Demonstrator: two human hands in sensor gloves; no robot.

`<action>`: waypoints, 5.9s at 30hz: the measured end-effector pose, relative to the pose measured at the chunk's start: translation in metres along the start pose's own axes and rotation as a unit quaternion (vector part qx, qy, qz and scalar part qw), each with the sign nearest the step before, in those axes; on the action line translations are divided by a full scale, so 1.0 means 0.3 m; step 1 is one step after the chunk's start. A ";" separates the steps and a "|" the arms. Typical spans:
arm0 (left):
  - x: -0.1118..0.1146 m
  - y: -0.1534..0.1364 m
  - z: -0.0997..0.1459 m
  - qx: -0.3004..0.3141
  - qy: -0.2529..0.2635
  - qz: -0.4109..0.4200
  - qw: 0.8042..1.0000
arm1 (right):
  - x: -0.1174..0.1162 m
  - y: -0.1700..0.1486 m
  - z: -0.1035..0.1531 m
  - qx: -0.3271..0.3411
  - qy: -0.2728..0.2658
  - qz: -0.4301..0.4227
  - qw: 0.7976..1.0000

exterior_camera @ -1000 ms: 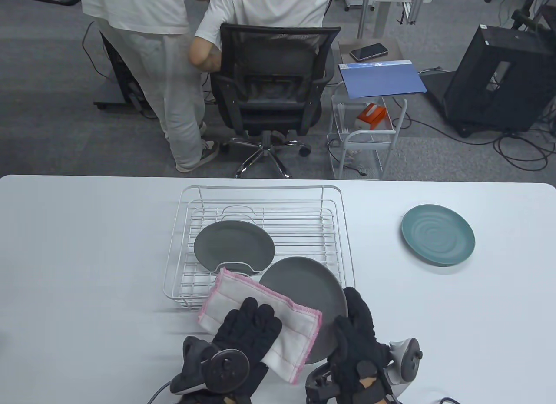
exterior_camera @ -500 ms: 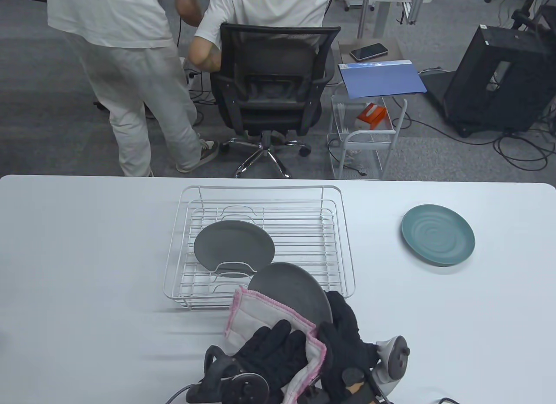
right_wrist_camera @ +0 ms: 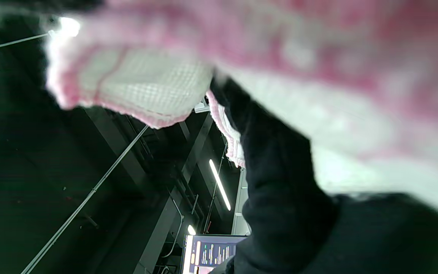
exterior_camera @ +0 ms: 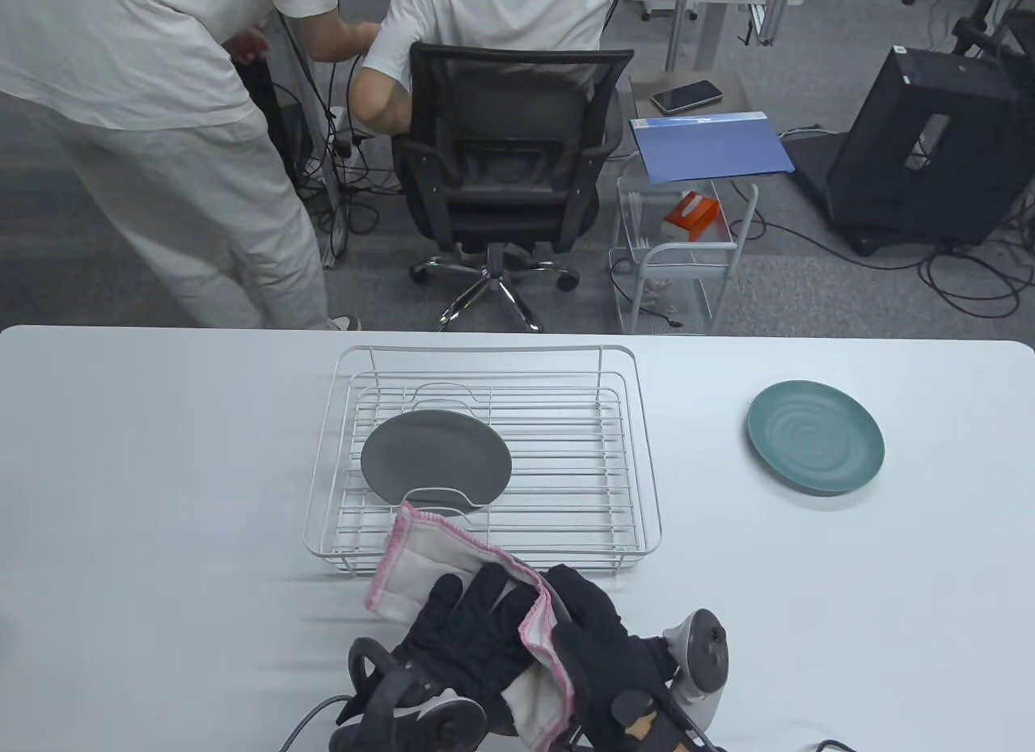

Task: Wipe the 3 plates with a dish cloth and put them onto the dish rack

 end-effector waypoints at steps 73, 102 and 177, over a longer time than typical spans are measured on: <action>-0.153 -0.459 0.299 -0.288 0.333 0.282 0.852 | -0.281 -0.148 -0.764 0.127 0.169 0.595 0.775; -0.150 -0.444 0.287 -0.280 0.326 0.279 0.859 | 0.169 0.172 -0.601 0.059 -0.101 0.576 0.809; -0.085 -0.355 0.199 -0.237 0.233 0.223 0.916 | 0.711 0.133 -0.233 -0.125 -0.422 0.082 0.894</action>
Point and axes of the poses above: the tracker on the back of each hand, its own y axis roughly to the thumb side, its own z axis roughly from the fingertips to the wrist, x = y × z, the point moved 1 cm from there along -z, roughly from the wrist to the fingertips, and after that the axes turned 6 degrees about x, right-handed, at the moved point
